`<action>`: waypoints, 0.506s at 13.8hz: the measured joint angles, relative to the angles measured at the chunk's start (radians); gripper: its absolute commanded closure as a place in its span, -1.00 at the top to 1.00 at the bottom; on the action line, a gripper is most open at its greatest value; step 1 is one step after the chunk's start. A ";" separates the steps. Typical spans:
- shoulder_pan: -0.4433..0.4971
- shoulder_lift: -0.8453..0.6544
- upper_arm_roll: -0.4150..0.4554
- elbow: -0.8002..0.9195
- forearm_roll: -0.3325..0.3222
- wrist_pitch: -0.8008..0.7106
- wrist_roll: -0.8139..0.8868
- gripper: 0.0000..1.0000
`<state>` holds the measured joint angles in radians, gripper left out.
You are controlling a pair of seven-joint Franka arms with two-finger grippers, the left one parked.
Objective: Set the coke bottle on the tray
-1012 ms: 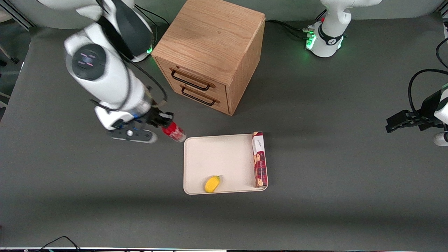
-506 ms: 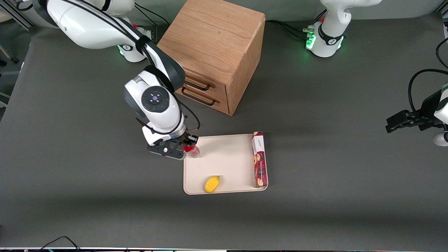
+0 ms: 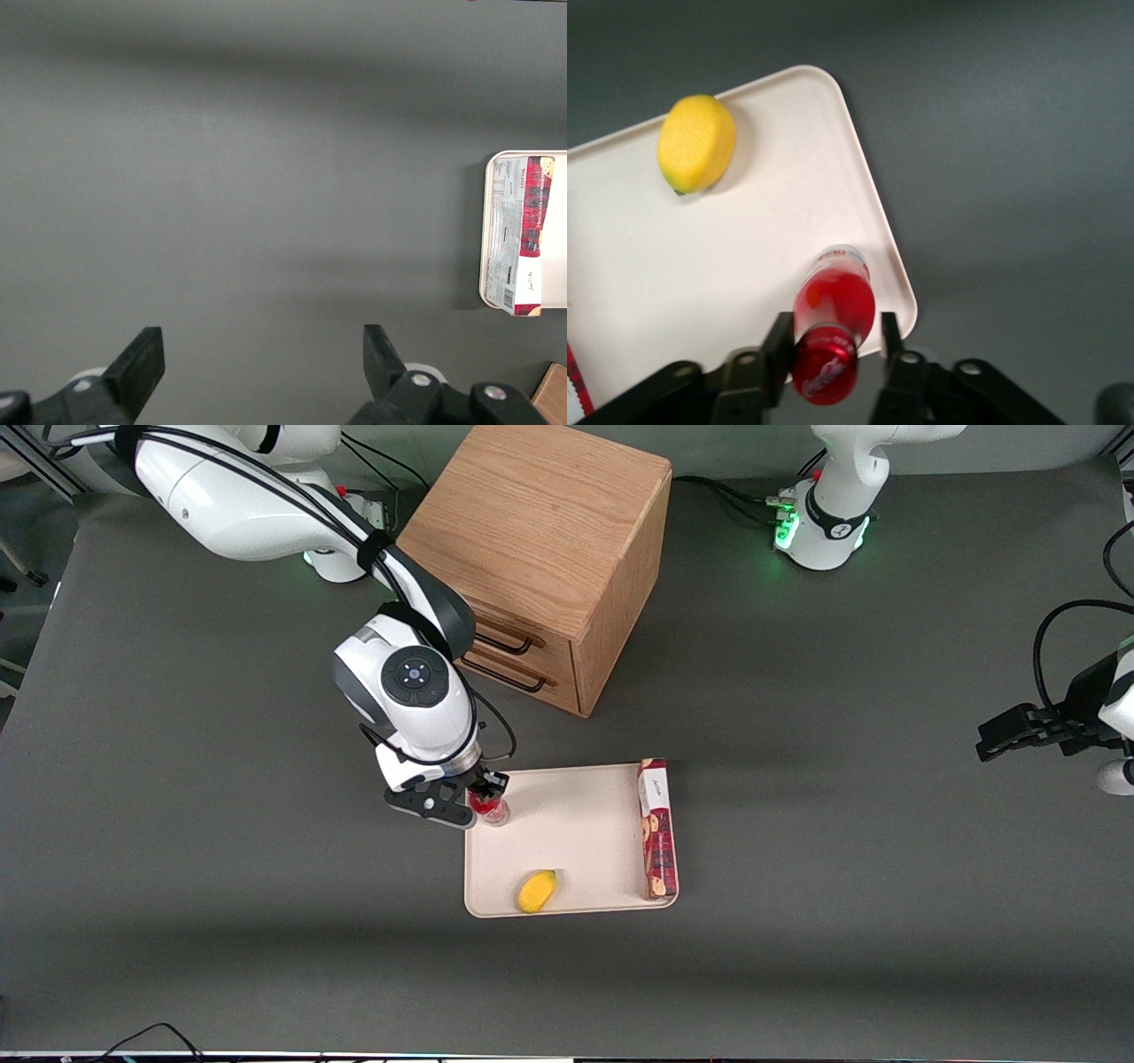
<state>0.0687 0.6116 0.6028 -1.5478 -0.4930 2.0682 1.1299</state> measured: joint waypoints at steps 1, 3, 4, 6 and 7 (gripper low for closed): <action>-0.002 -0.009 0.011 0.031 -0.004 -0.058 -0.010 1.00; -0.012 -0.046 0.062 0.151 -0.004 -0.263 -0.082 1.00; -0.015 -0.083 0.081 0.219 0.004 -0.377 -0.134 1.00; -0.032 -0.195 0.084 0.323 0.072 -0.566 -0.282 1.00; -0.050 -0.263 0.064 0.345 0.120 -0.646 -0.362 1.00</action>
<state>0.0183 0.3489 0.6671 -1.2029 -0.3733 1.4218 0.7679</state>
